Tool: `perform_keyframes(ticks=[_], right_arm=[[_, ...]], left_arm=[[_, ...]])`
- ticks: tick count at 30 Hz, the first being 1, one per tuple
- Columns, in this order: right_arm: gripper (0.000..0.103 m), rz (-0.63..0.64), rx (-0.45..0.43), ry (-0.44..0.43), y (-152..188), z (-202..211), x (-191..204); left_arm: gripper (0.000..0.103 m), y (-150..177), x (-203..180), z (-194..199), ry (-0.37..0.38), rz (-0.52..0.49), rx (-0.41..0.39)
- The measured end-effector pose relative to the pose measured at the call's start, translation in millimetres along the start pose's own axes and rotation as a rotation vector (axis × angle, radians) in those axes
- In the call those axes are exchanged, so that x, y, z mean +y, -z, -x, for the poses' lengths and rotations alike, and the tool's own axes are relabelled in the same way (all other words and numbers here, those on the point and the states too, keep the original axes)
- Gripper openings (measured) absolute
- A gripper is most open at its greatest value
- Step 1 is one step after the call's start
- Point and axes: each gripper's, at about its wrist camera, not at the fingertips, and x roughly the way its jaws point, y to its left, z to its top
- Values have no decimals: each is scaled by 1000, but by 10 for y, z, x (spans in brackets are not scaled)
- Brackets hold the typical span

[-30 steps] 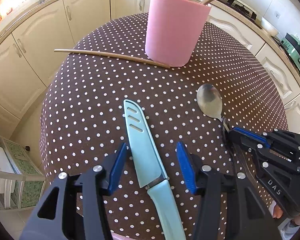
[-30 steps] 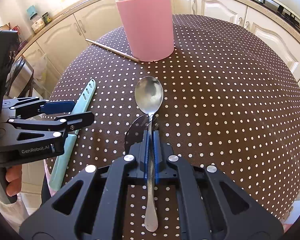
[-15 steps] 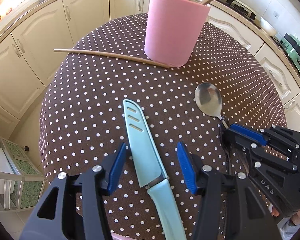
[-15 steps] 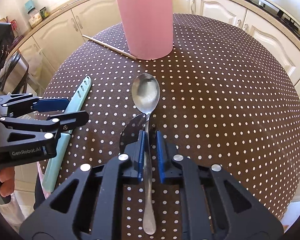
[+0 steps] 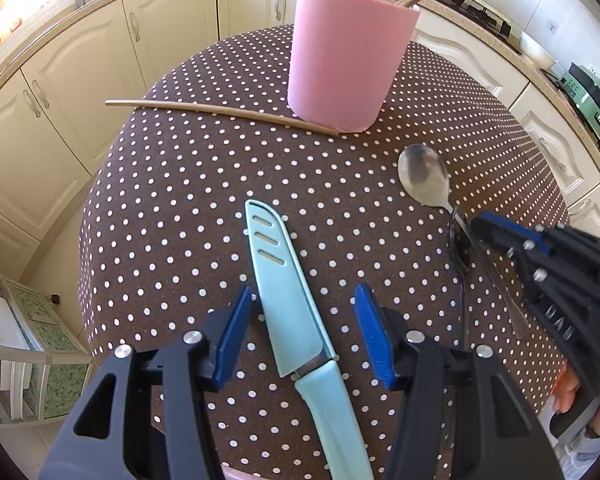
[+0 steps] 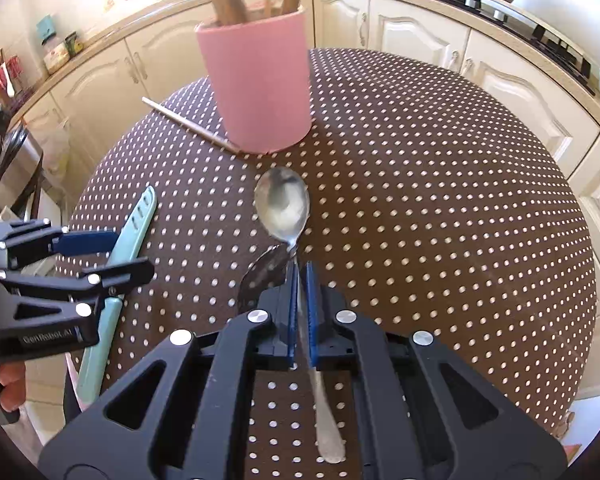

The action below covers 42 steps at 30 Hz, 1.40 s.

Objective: Organize utensils
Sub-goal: 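Close the left tool on the light blue knife while the right tool holds the spoon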

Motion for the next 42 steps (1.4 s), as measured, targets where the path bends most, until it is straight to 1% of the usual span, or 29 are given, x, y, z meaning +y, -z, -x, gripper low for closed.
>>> perform_keyframes(ticks=[3,5,6,8,10,12,13,14,15,16,17,18,19,20,21,22,27,28,29,31,32,33,37,39,41,42], right_arm=[[4,-11,18,-3,-26,0,-85],[4,-10,63,-46,-23,-18,-97],[5,-8,54,-52,-56,-12,-92],[5,23,56,-34,-67,25,-42],[5,41,54,-24,-62,57,-18],[7,55,70,-5,-65,29,-2],[10,58,78,0,-31,10,35],[20,61,90,8,-19,-23,44],[33,66,98,13,2,-42,32],[38,69,100,14,4,-68,39],[37,77,100,14,4,-78,51],[29,82,105,14,1,-106,48],[23,87,106,18,-1,-116,63],[14,92,105,26,3,-124,82],[9,101,103,38,-3,-129,90],[7,107,104,45,-6,-130,95],[6,125,97,75,8,-140,106],[6,131,91,93,11,-137,105],[6,136,83,111,14,-135,102],[6,136,68,123,43,-98,99],[5,139,52,134,83,-52,119],[5,140,47,132,88,-35,117],[6,117,42,116,100,-8,81],[5,111,15,130,100,32,56],[5,95,-24,127,101,99,-7],[5,87,-23,121,76,103,-62]], left_arm=[[53,4,-37,-18,-26,-26,2],[53,10,-67,-23,-44,-41,4],[53,13,-74,-23,-49,-43,3],[53,17,-106,-27,-62,-47,-2],[50,33,-125,-26,-75,-48,-9],[48,48,-141,-12,-83,-46,-15],[47,50,-139,-7,-83,-43,-16],[47,50,-131,-7,-81,-42,-16],[47,51,-130,-3,-78,-42,-15],[47,49,-130,1,-75,-42,-15],[47,54,-119,10,-71,-41,-15],[47,61,-108,17,-70,-42,-14],[47,63,-105,19,-69,-44,-14],[47,65,-99,19,-69,-44,-15],[47,66,-94,18,-69,-45,-15],[47,67,-96,20,-69,-46,-16],[47,68,-70,21,-68,-45,-17],[47,70,-63,15,-68,-45,-18],[46,74,-57,17,-70,-44,-21],[38,84,-28,17,-84,-31,-29],[31,83,-7,21,-90,-25,-34],[30,87,16,22,-87,-19,-37],[29,93,42,18,-78,-16,-44],[28,101,53,20,-74,-6,-52],[26,94,95,26,-58,15,-61],[26,88,115,28,-50,25,-64]])
